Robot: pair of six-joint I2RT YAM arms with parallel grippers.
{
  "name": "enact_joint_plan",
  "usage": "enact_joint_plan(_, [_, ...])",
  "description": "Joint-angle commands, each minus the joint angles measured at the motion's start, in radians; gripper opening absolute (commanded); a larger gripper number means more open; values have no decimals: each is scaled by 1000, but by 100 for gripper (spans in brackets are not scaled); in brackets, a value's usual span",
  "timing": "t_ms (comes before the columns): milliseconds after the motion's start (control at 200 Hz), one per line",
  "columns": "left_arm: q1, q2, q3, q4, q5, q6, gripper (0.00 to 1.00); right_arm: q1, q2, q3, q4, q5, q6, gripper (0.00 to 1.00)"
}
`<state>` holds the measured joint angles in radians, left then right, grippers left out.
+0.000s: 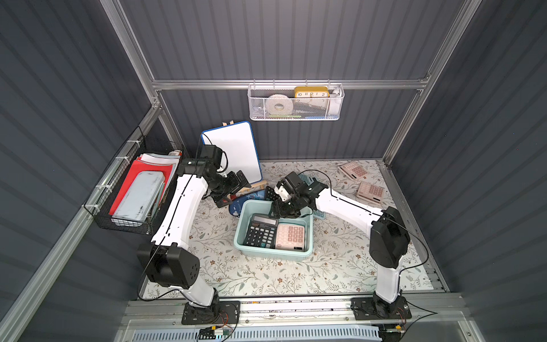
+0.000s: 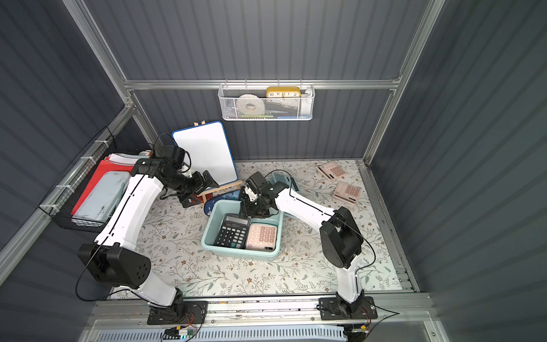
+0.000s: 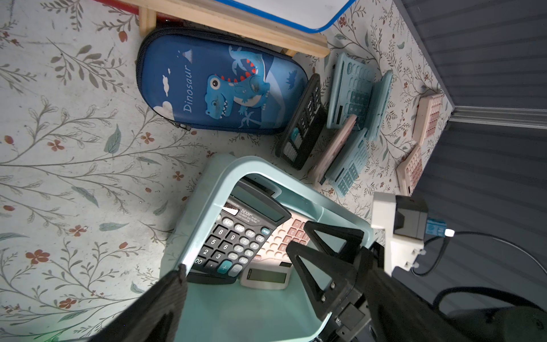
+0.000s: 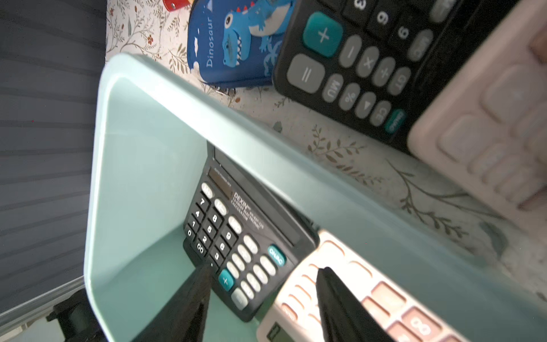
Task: Put the calculator in the storage box
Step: Place the calculator in the storage box.
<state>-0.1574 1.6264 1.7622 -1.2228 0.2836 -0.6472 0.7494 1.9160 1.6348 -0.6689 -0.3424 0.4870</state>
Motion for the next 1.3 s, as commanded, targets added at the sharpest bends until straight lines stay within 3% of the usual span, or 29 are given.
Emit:
enact_joint_plan(0, [5, 21, -14, -45, 4, 28, 99, -3, -65, -43, -90, -51, -57, 62])
enact_joint_plan(350, [5, 30, -55, -32, 38, 32, 99, 17, -42, -92, -138, -166, -150, 61])
enact_joint_plan(931, [6, 22, -105, -11, 60, 32, 99, 88, 167, 83, -162, -246, -200, 61])
enact_joint_plan(1136, [6, 20, -101, -9, 59, 30, 99, 93, 177, 117, -186, -234, -215, 60])
enact_joint_plan(1291, [5, 15, -66, -20, 38, 27, 99, 85, 103, 95, -201, -181, -216, 61])
